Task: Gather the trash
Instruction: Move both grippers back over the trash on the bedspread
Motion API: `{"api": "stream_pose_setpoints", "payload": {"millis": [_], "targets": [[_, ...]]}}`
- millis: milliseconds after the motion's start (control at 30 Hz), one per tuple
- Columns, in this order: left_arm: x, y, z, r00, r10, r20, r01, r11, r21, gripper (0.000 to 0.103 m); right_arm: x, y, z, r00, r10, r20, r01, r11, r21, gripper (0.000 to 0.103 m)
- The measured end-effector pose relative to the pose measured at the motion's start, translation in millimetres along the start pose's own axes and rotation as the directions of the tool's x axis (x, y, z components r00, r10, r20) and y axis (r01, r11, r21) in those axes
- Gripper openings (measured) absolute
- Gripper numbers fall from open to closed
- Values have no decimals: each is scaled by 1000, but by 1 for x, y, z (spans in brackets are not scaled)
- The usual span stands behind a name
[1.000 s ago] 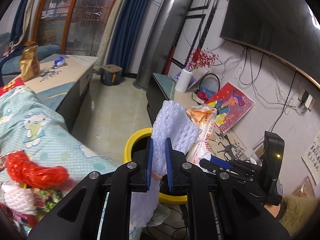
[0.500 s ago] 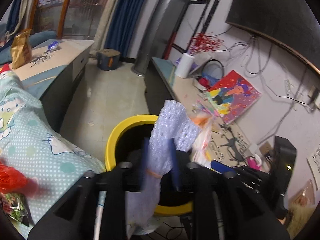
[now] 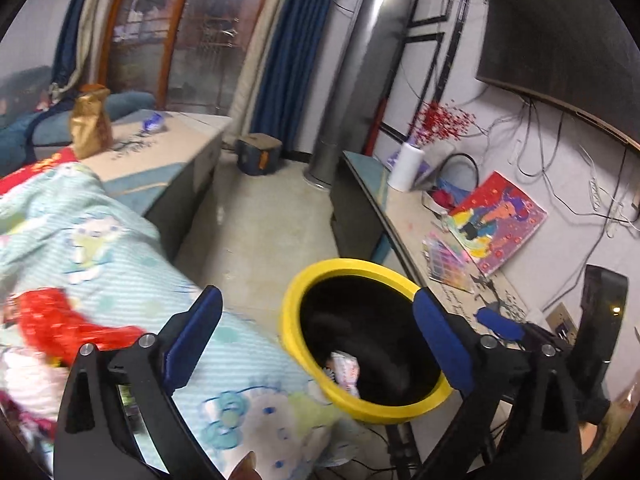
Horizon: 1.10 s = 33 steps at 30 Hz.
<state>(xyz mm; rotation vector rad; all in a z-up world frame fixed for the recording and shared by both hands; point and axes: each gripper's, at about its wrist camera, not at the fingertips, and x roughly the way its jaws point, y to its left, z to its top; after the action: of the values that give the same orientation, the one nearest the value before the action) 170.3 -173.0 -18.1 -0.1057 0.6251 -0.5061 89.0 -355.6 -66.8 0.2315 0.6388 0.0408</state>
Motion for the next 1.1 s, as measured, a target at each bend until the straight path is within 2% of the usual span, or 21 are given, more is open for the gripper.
{"api": "stream_pose_setpoints", "payload": {"millis": [400, 633, 1100], "targets": [[-63, 41, -4, 987, 138, 85, -134, 990, -53, 96, -21, 63, 9, 990, 140, 34, -137, 986, -96, 65], [-93, 63, -4, 970, 205, 134, -193, 976, -99, 96, -22, 97, 3, 979, 204, 10, -200, 968, -153, 65], [-133, 108, -14, 934, 321, 157, -292, 939, -182, 96, -11, 162, -2, 947, 319, -47, -321, 921, -221, 65]]}}
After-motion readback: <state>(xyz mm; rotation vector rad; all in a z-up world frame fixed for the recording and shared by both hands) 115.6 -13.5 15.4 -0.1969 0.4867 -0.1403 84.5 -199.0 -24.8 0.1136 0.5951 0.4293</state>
